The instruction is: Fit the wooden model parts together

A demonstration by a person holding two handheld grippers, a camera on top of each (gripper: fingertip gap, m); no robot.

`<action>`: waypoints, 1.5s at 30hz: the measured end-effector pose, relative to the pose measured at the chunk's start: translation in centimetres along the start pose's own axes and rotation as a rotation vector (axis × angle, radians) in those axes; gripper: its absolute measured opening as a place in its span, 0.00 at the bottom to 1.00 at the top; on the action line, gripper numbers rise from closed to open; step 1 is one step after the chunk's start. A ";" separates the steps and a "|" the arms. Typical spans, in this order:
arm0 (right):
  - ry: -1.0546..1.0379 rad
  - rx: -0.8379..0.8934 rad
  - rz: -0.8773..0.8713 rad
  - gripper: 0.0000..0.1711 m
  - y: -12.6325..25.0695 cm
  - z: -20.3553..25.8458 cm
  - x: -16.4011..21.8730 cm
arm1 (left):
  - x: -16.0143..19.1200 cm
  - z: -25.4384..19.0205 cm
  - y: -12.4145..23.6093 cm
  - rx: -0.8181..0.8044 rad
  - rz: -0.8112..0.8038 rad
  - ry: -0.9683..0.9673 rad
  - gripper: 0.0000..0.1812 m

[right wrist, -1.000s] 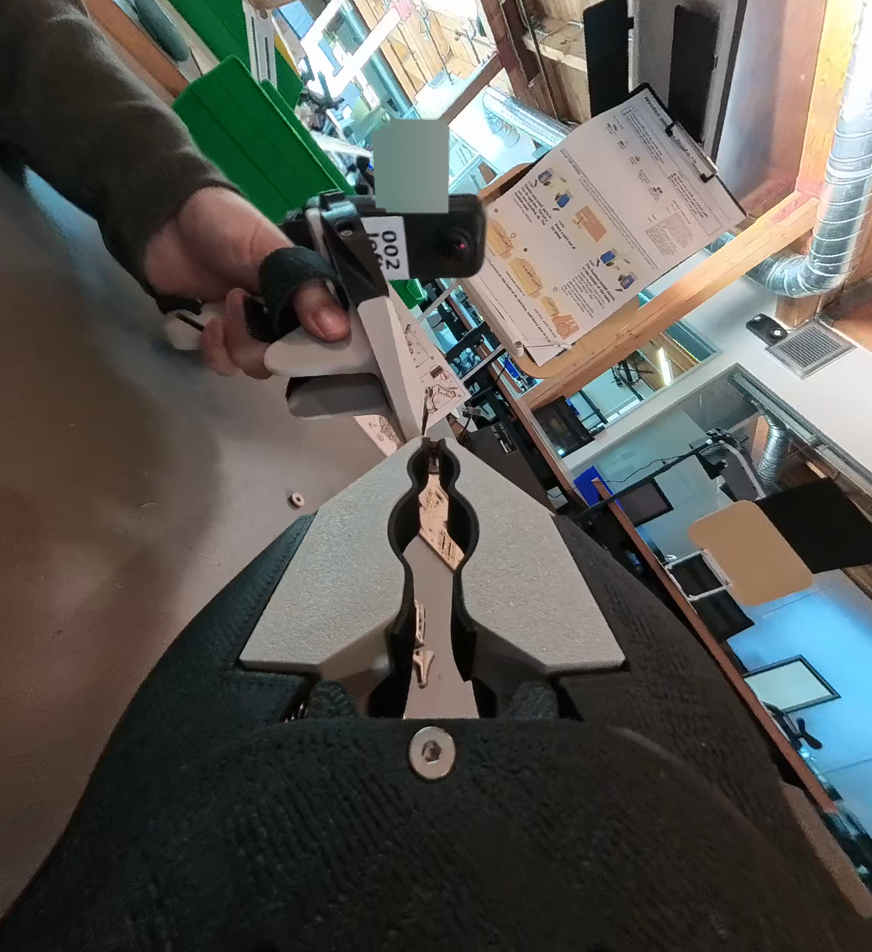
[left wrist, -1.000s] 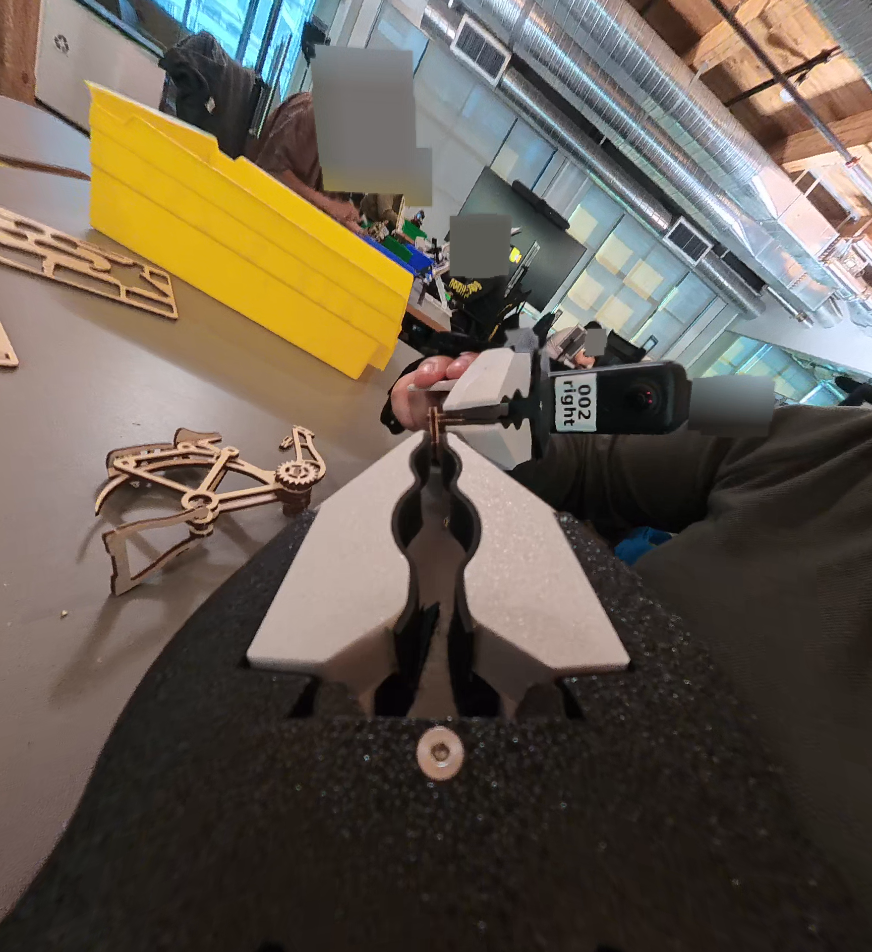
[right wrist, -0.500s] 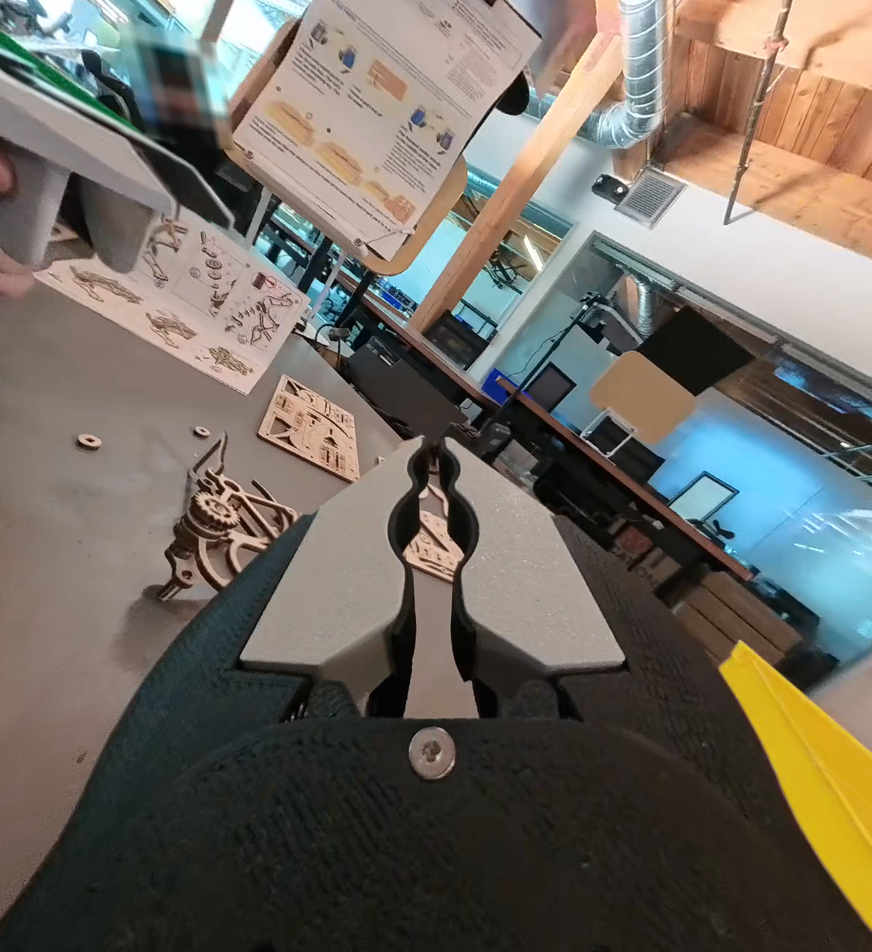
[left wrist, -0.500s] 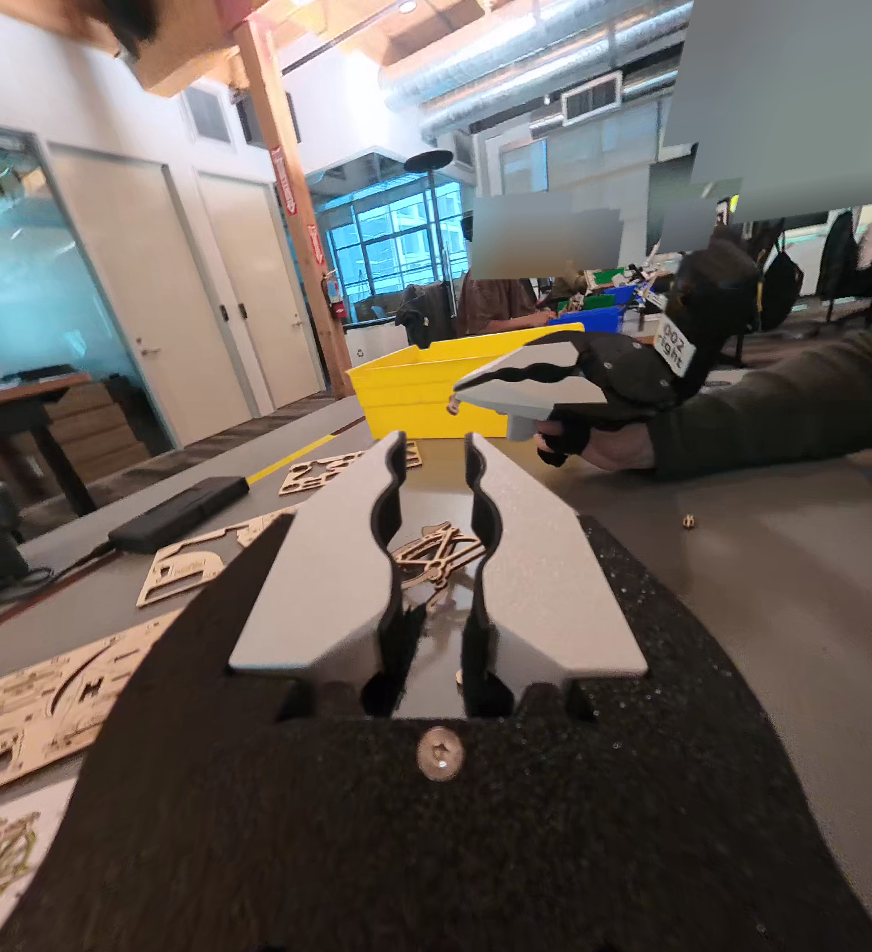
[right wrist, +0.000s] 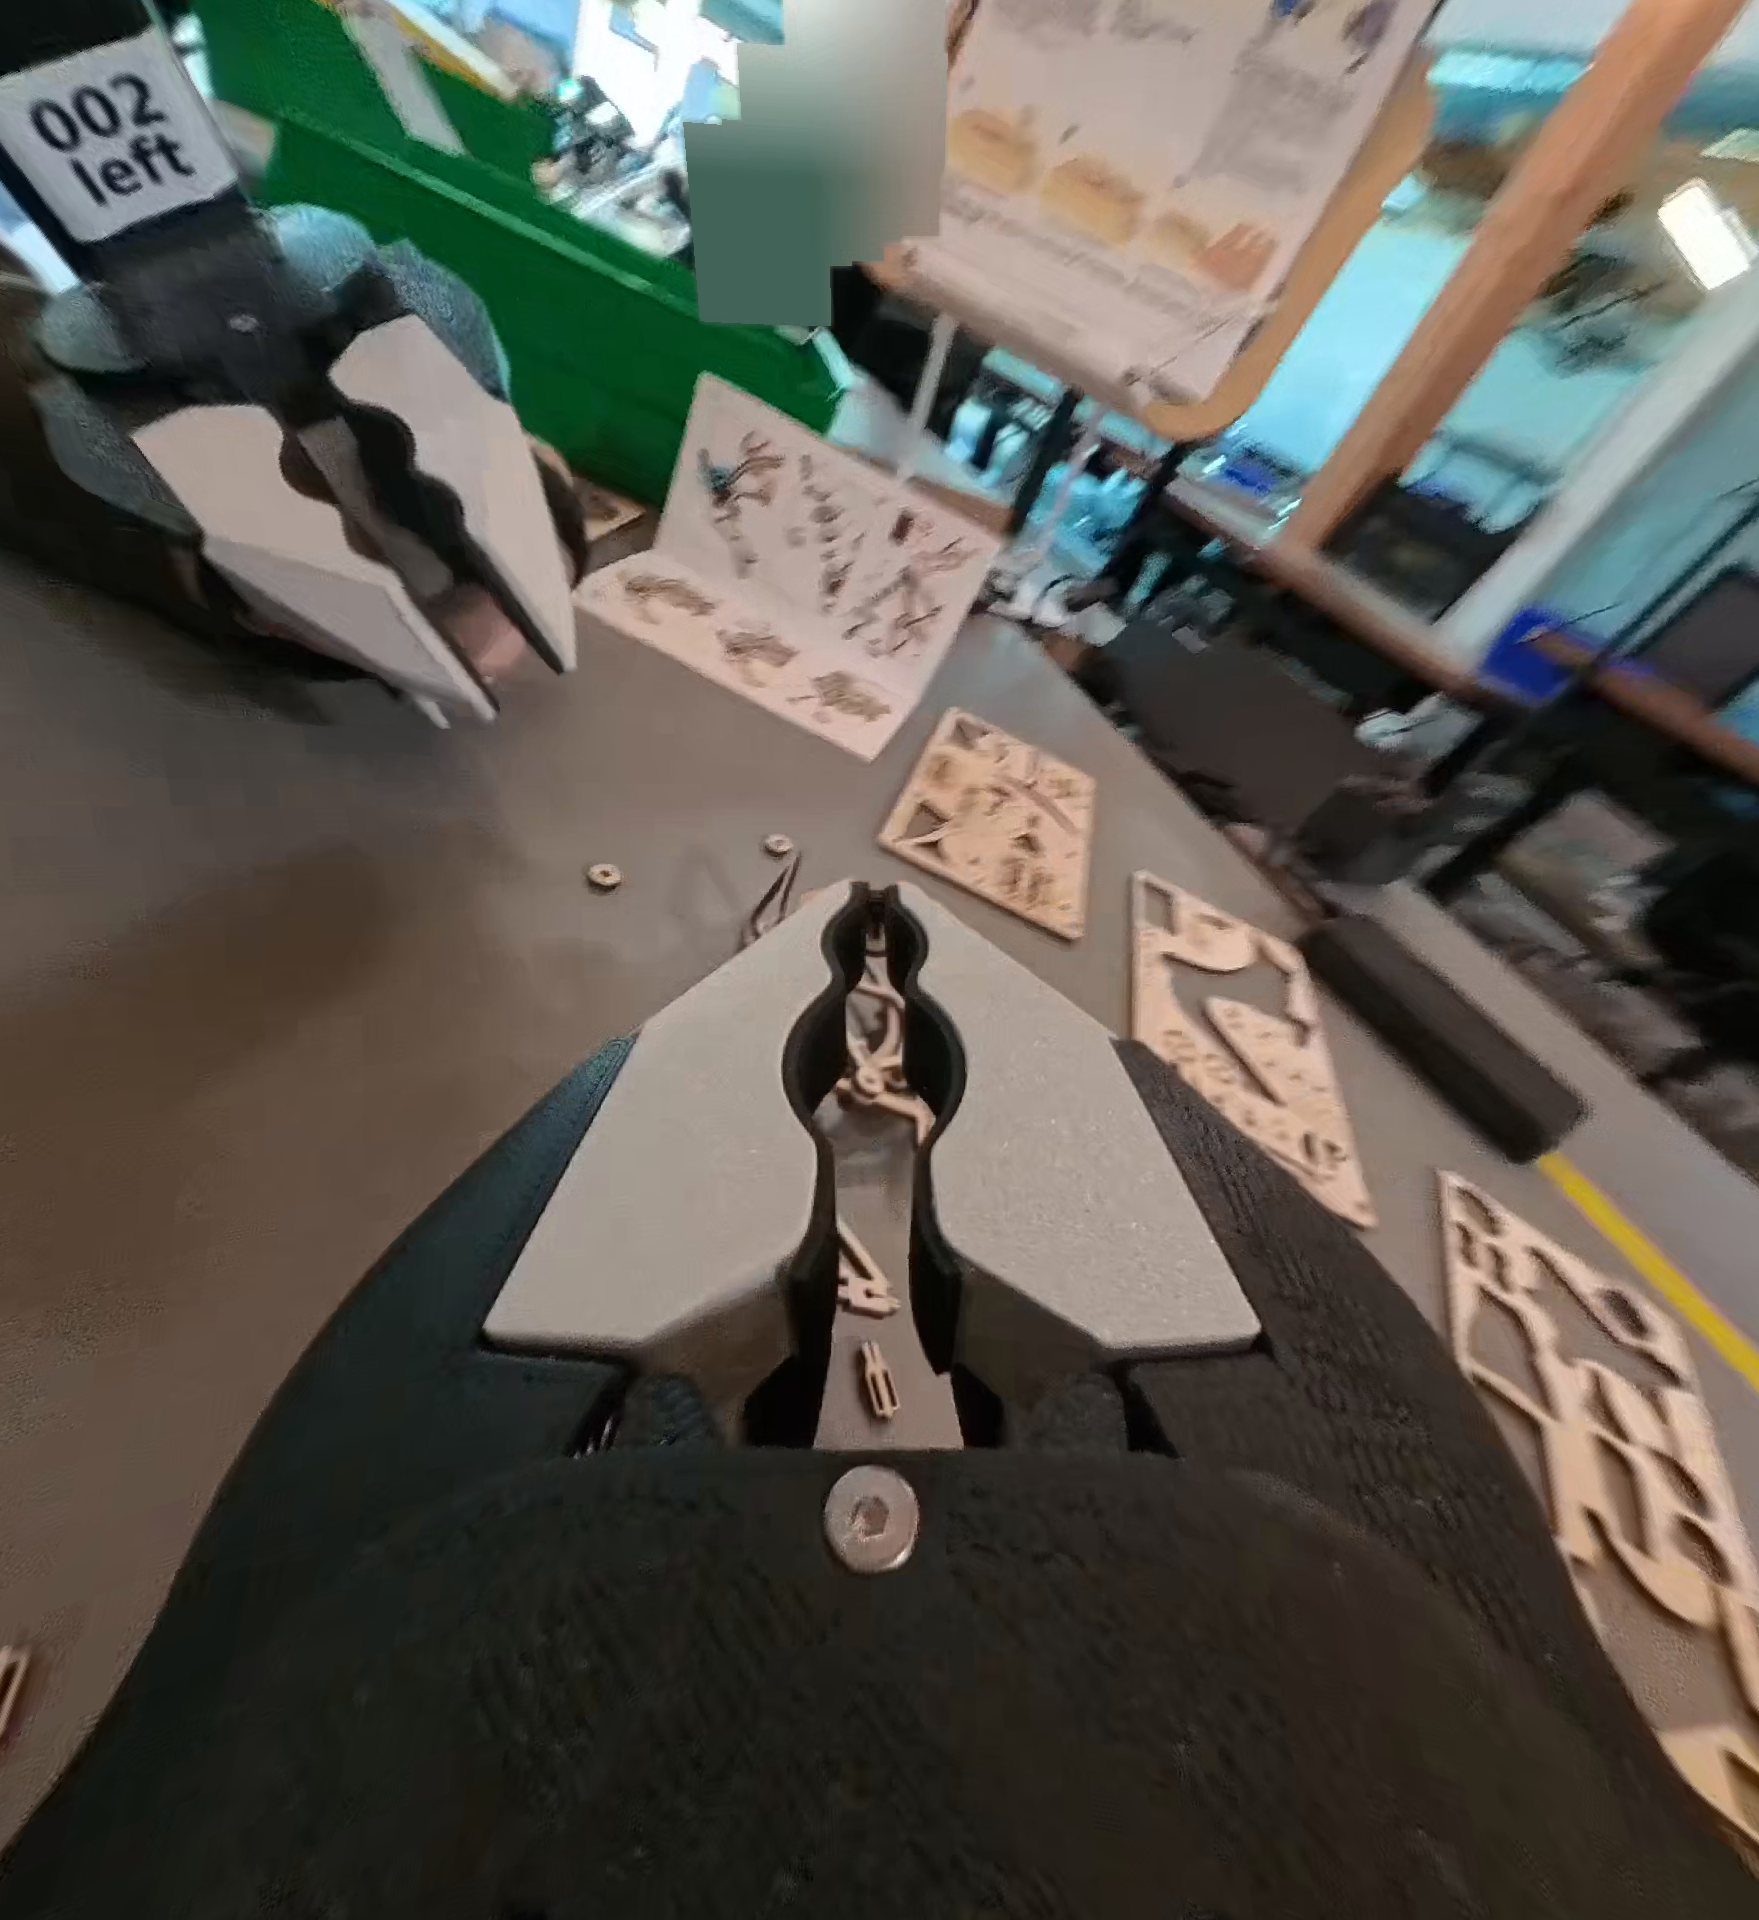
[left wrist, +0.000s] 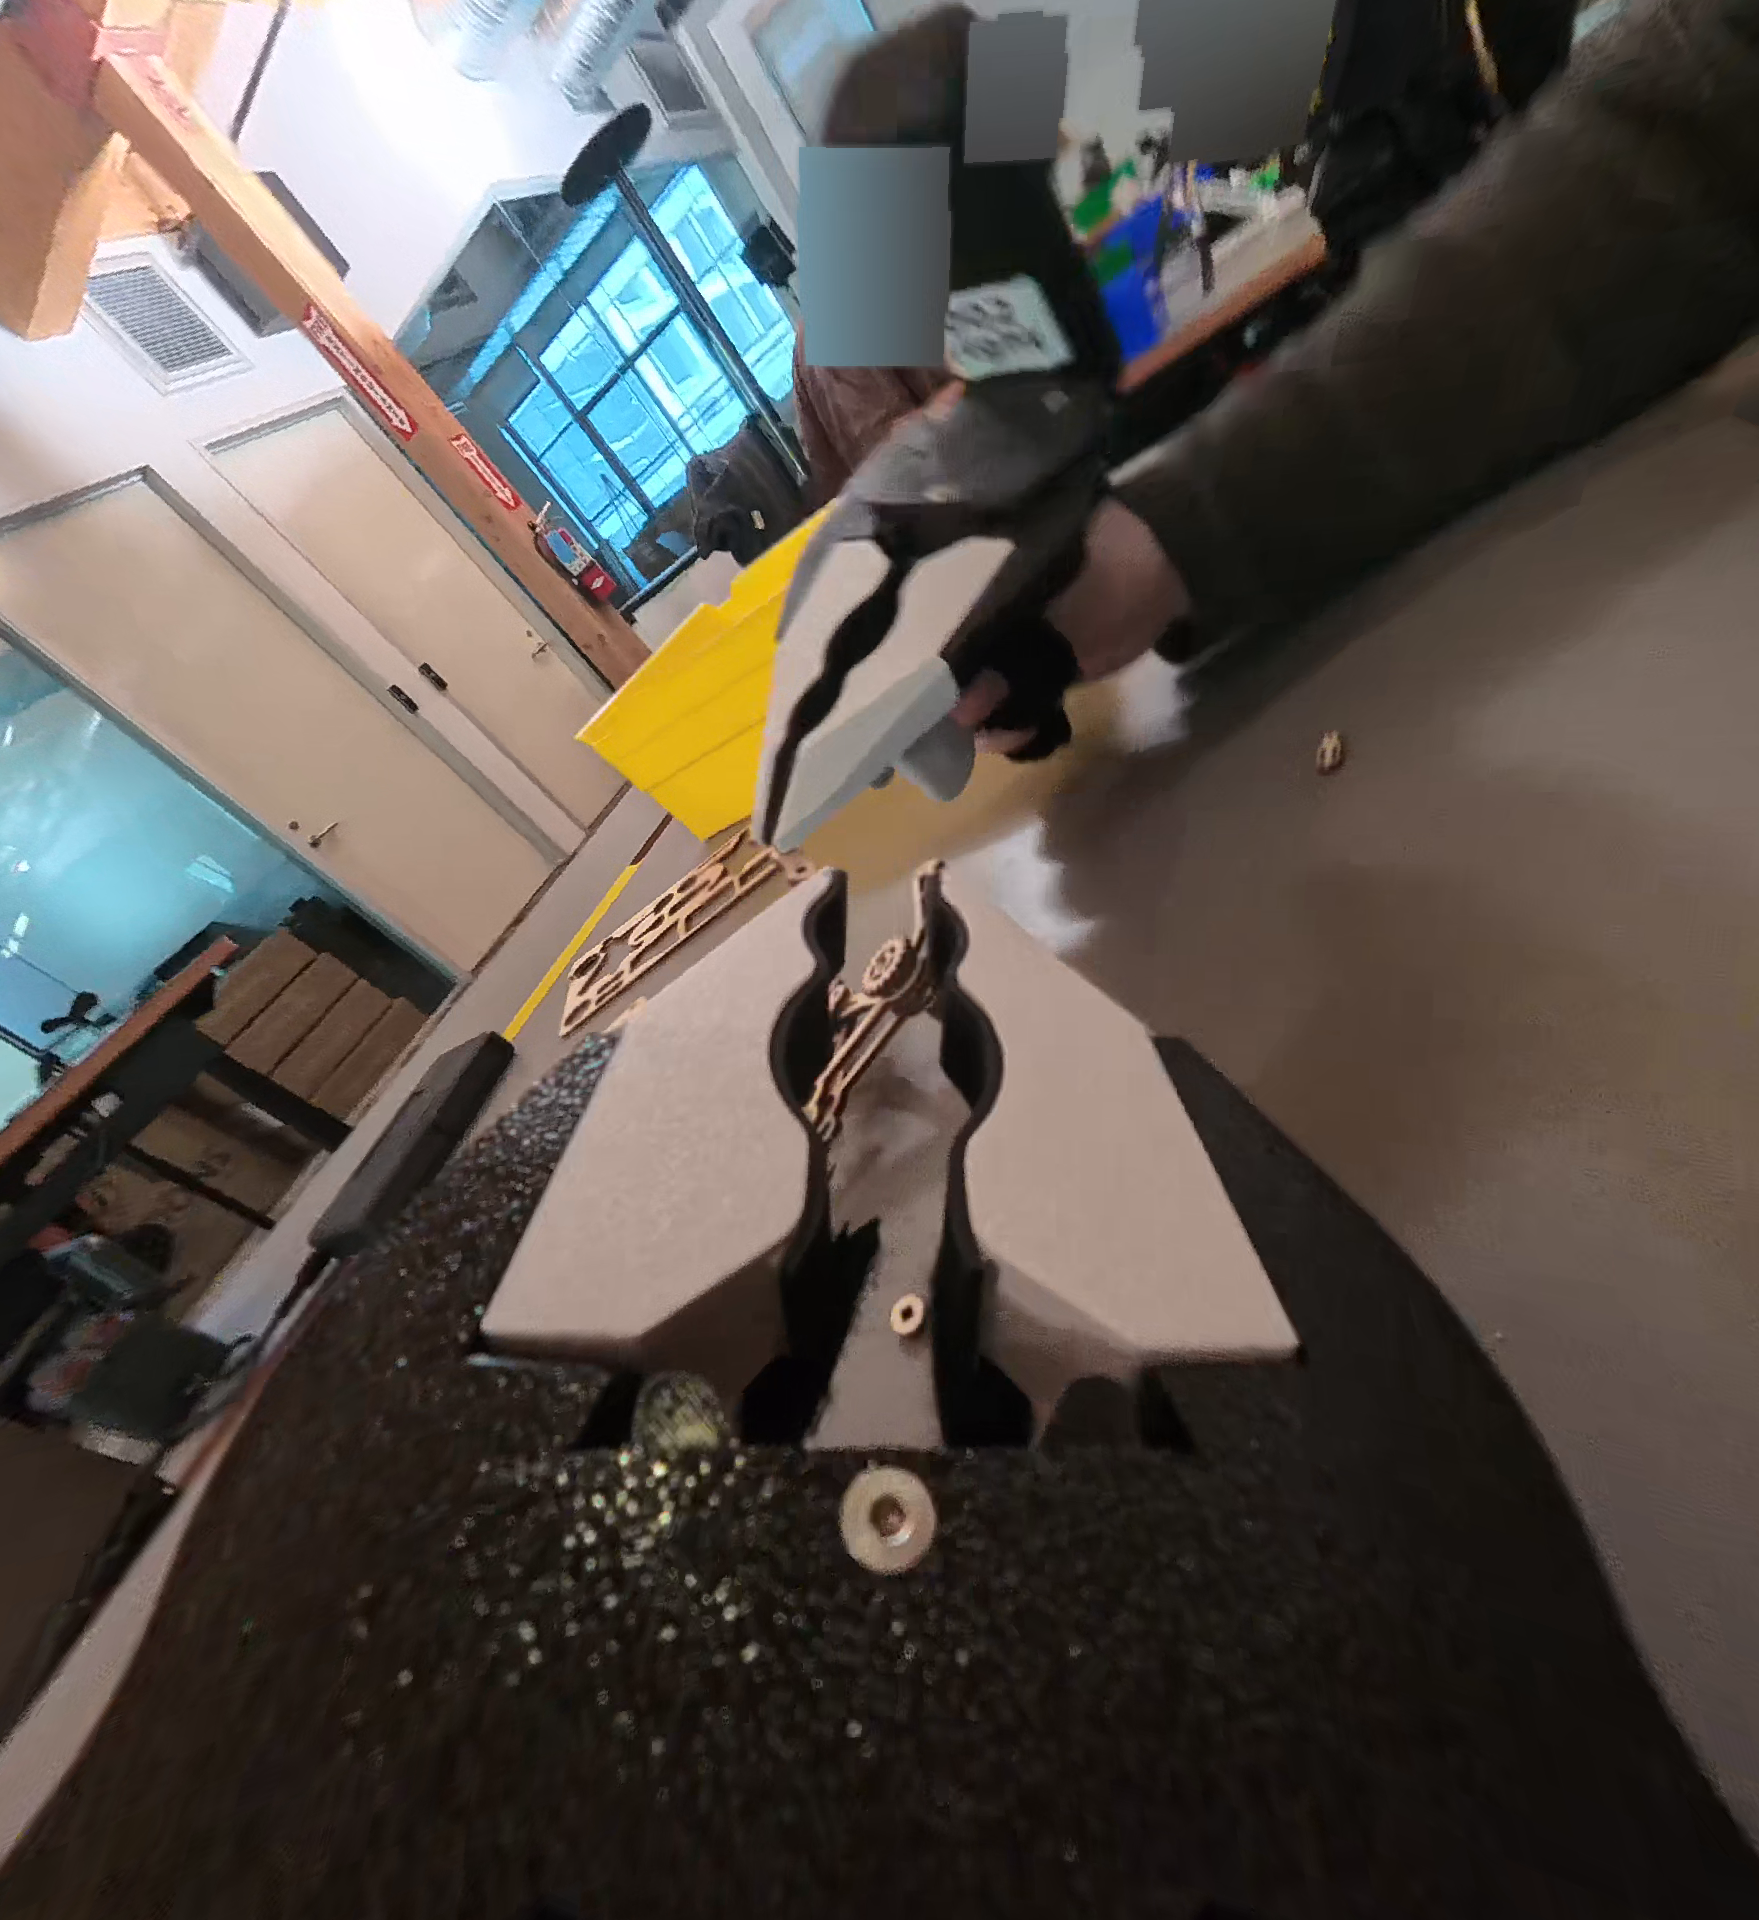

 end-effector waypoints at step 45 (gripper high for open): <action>-0.255 -0.815 0.051 0.00 -4.8 -4.4 3.3 | 4.4 0.7 -5.0 0.115 0.170 -0.757 0.20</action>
Point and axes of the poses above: each gripper's, where its closed fingertips meet, y back along the fingers, x out of its underside, z = x × y across the jaws, the point moved 10 cm from there along y, back along the fingers, and after that the axes turned 13 degrees about y, right-handed, at the moved point
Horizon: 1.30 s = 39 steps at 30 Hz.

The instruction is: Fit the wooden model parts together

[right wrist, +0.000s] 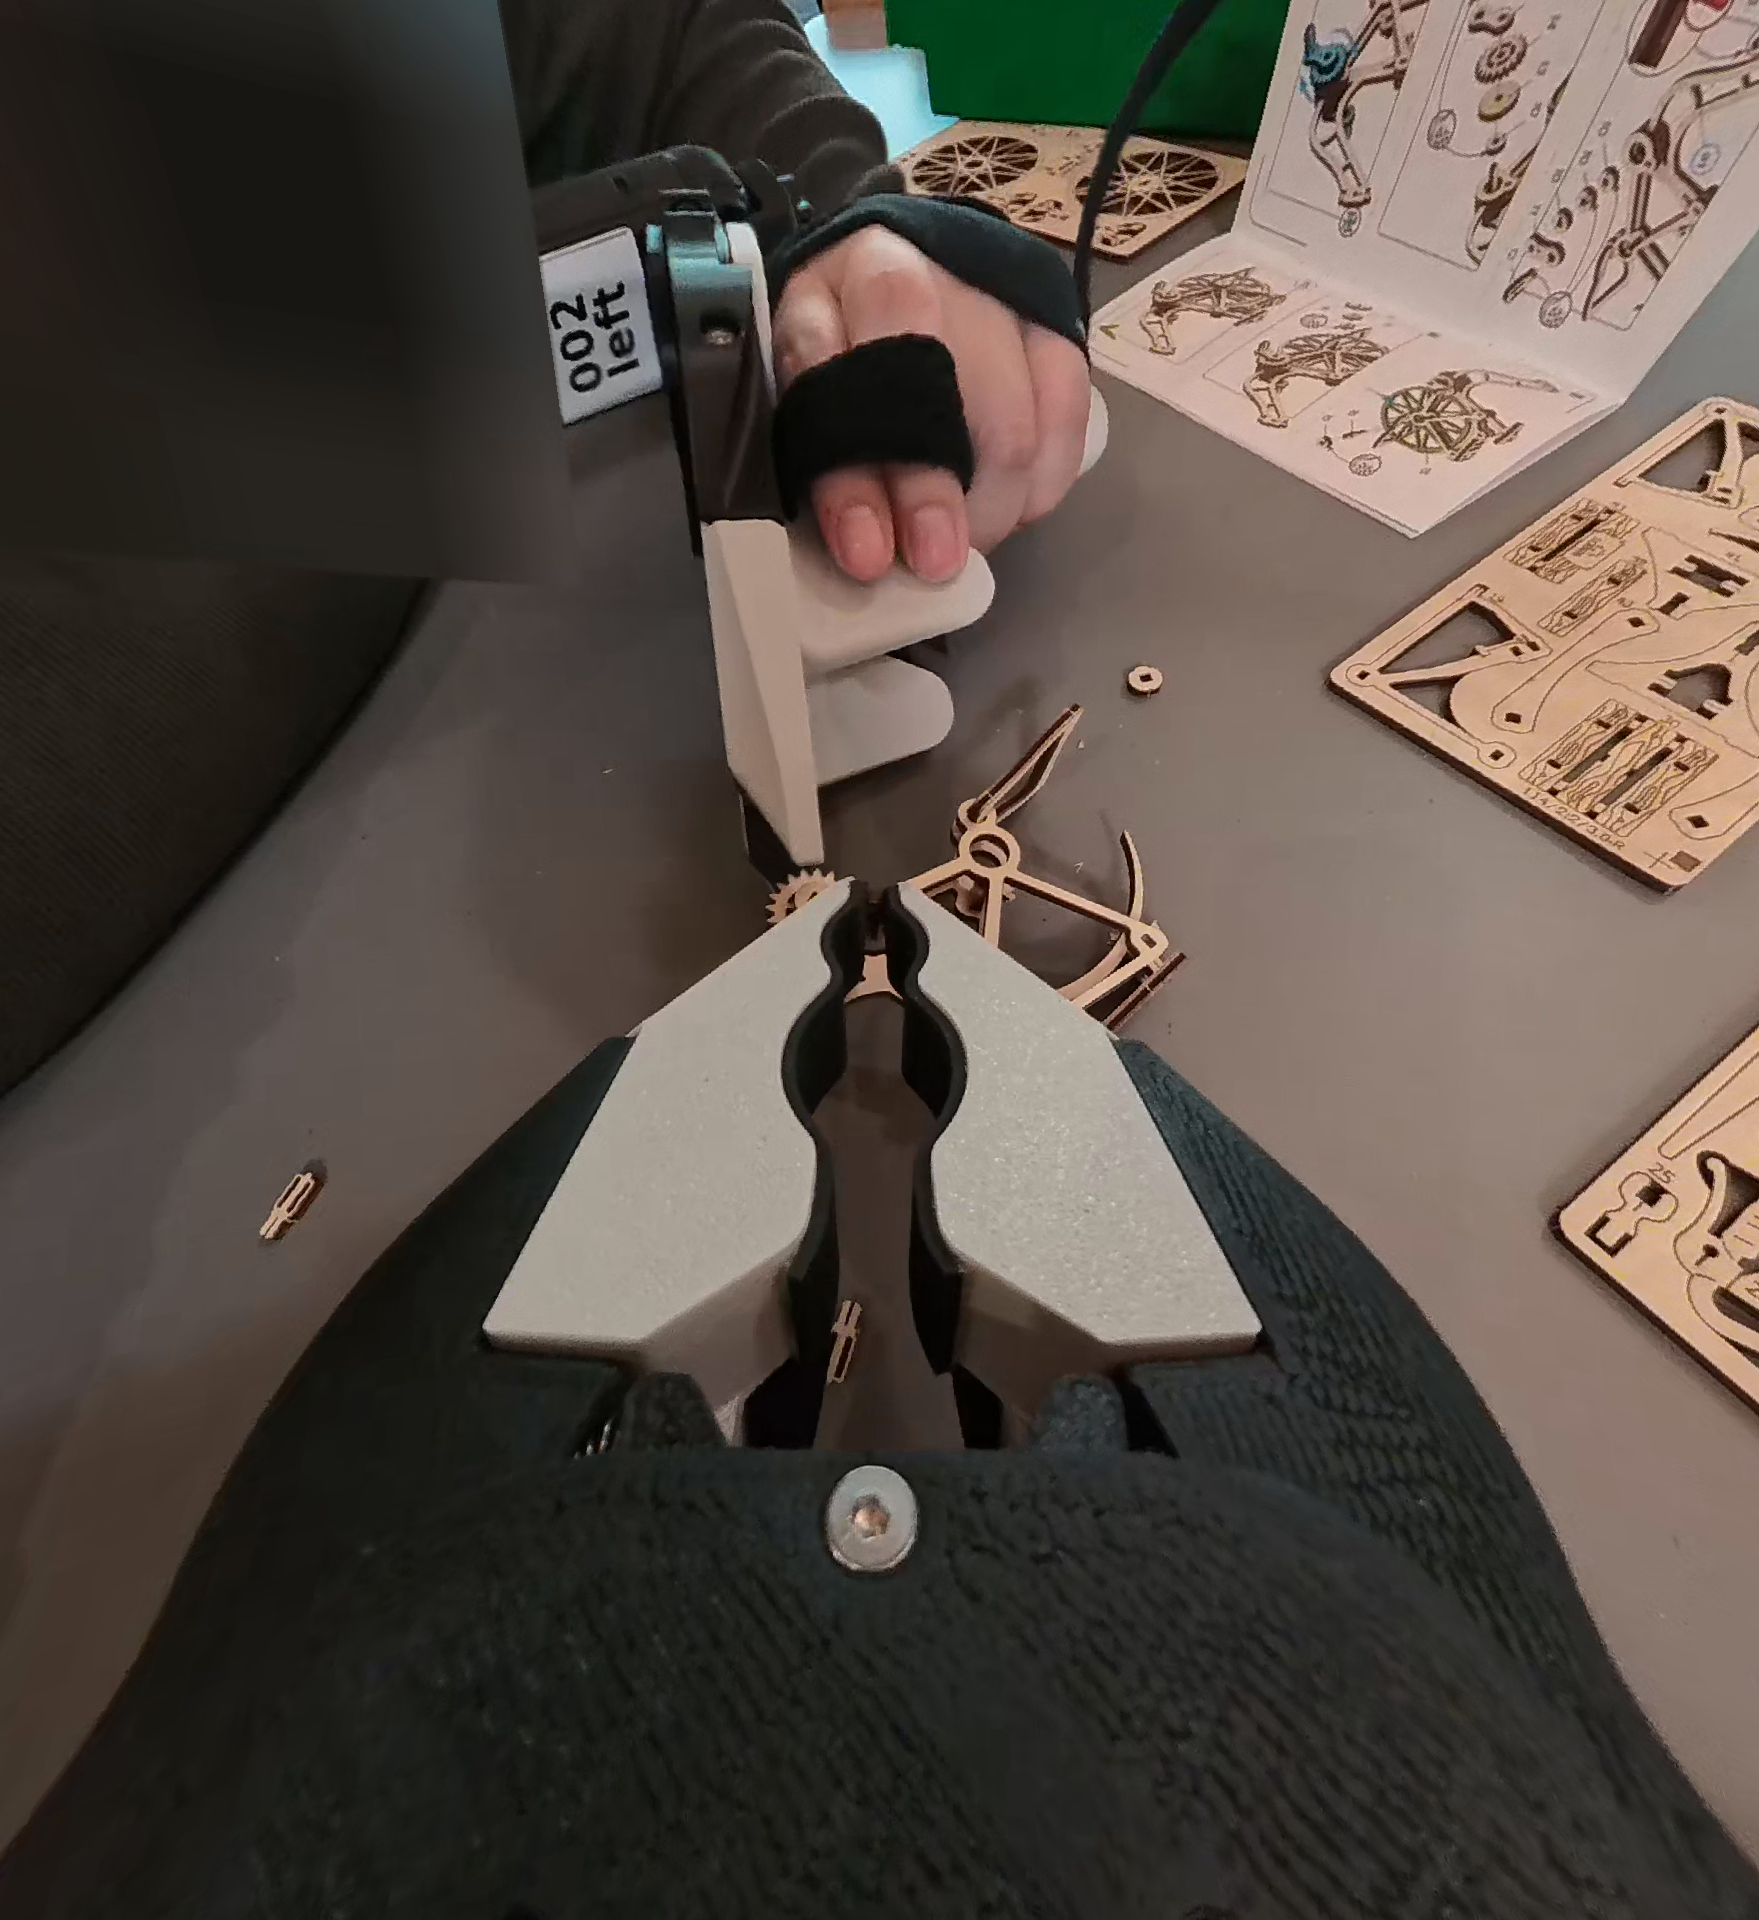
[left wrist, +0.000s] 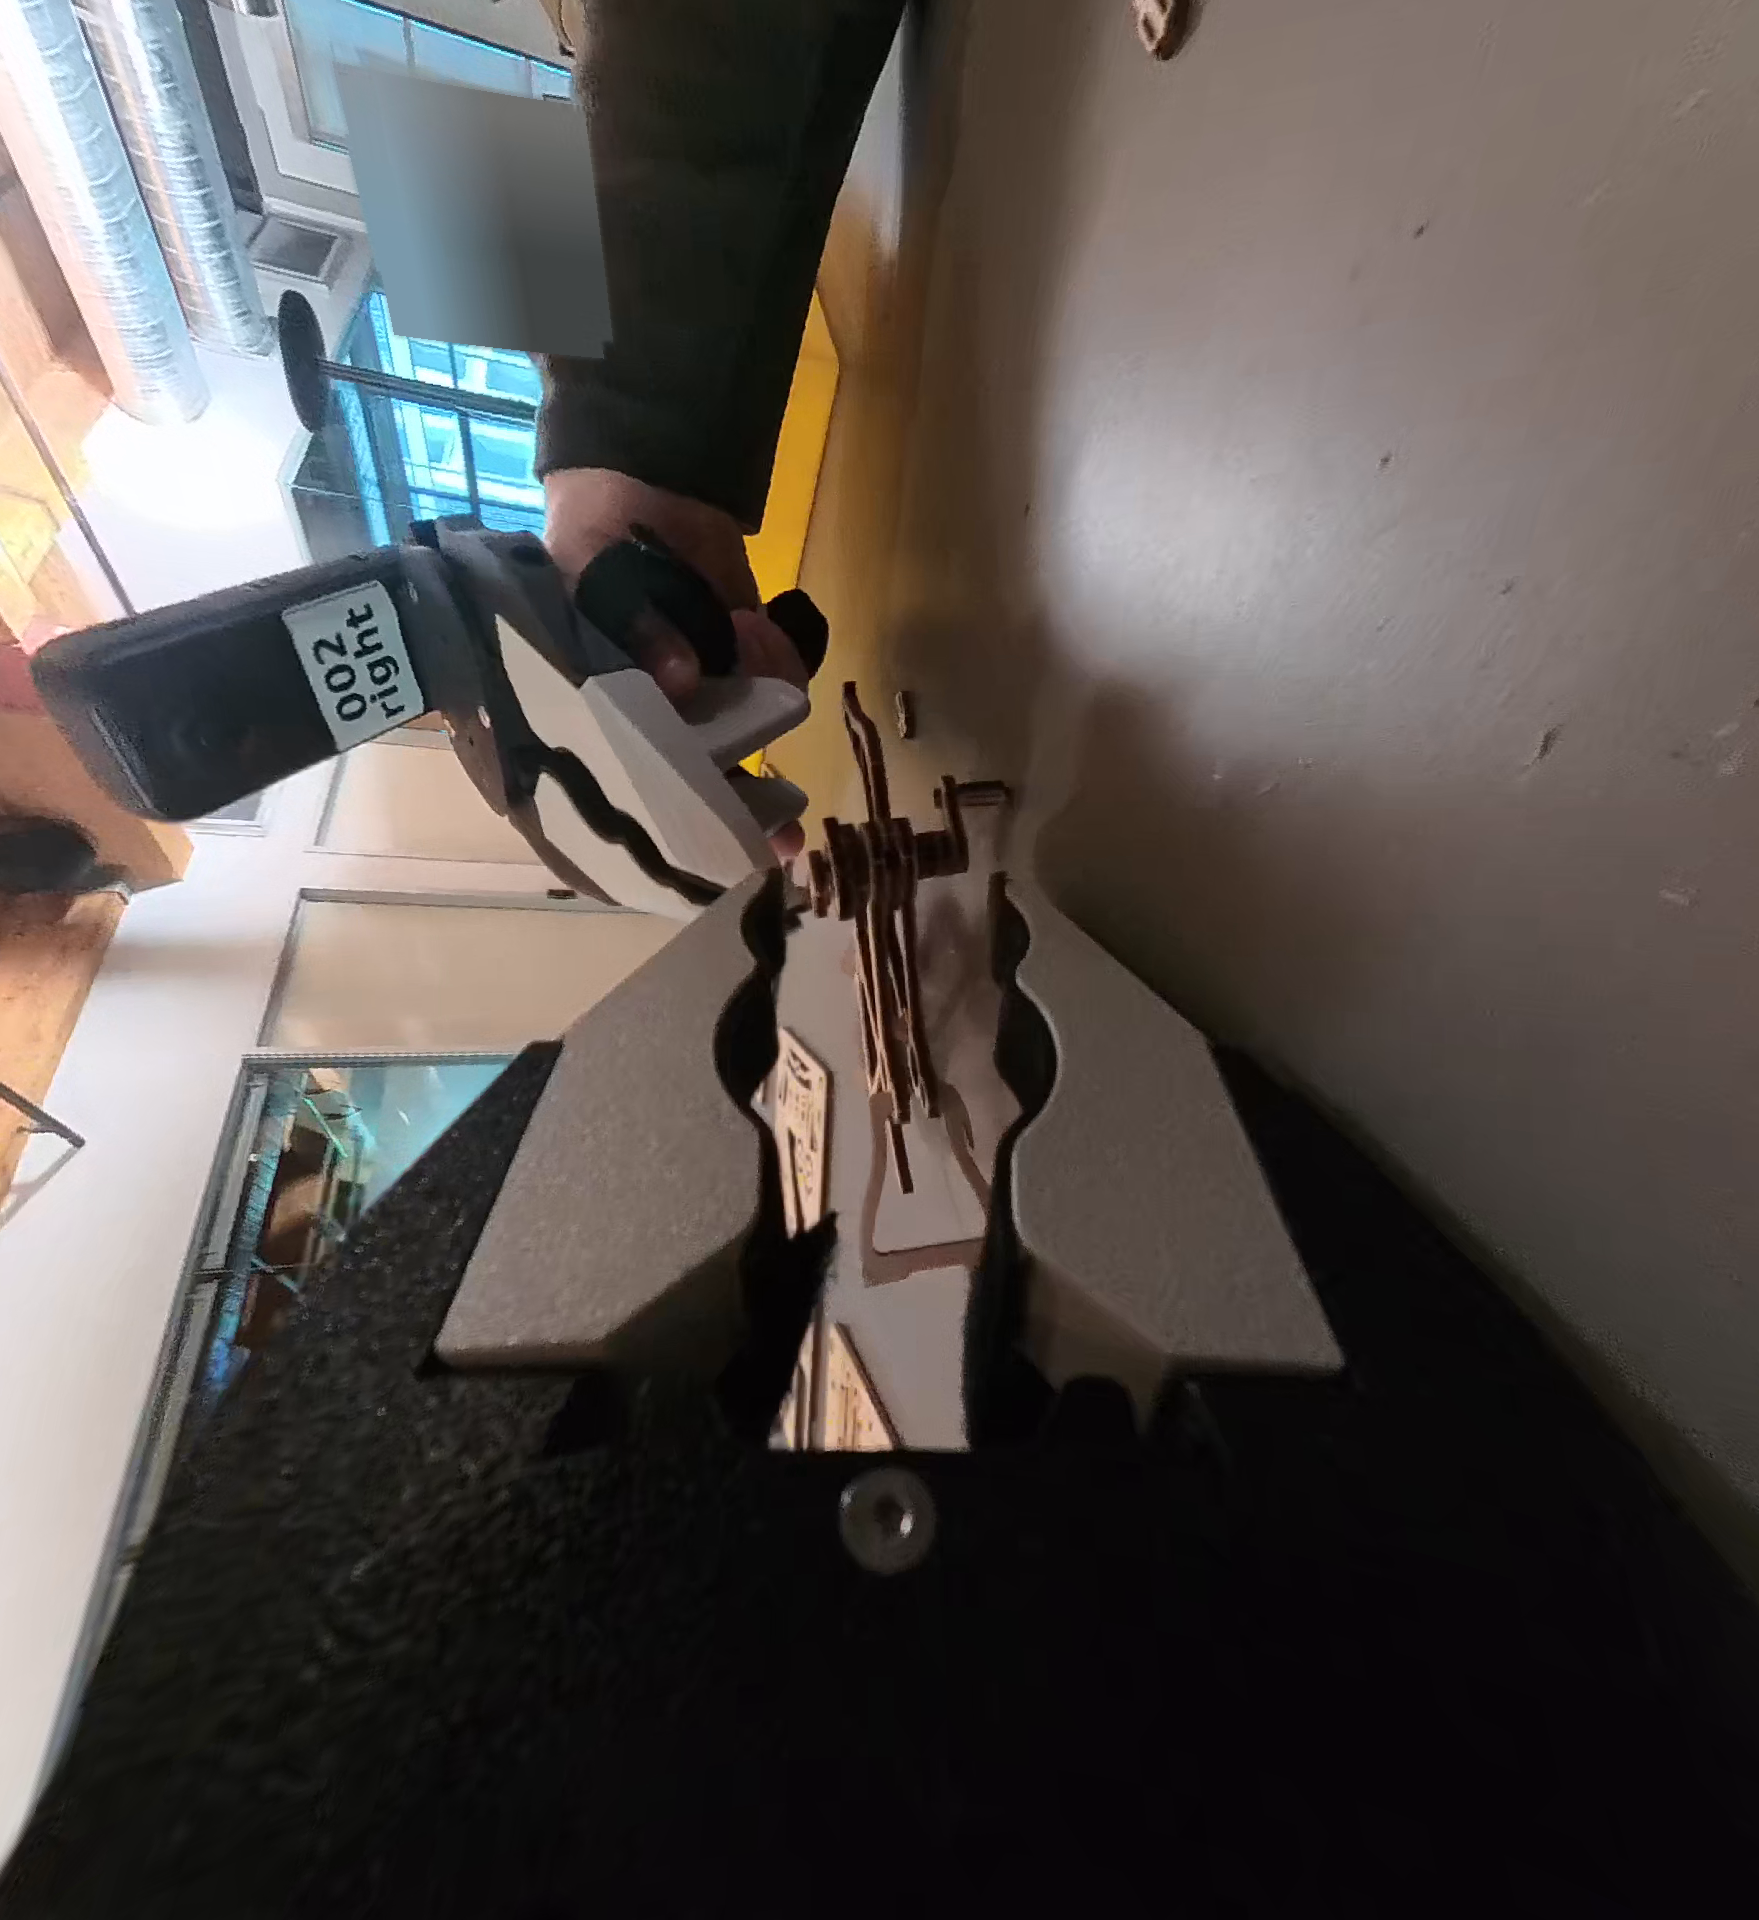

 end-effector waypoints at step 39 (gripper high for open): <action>0.715 0.483 0.120 0.18 0.3 6.8 -1.3 | -0.7 -0.3 -0.3 -0.058 0.039 -0.113 0.09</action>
Point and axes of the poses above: each gripper's, where its closed fingertips meet, y back along the fingers, x out of its underside, z = x × y across the jaws, the point moved 10 cm from there along y, back along the fingers, and after that the axes turned 13 degrees about y, right-handed, at the moved point
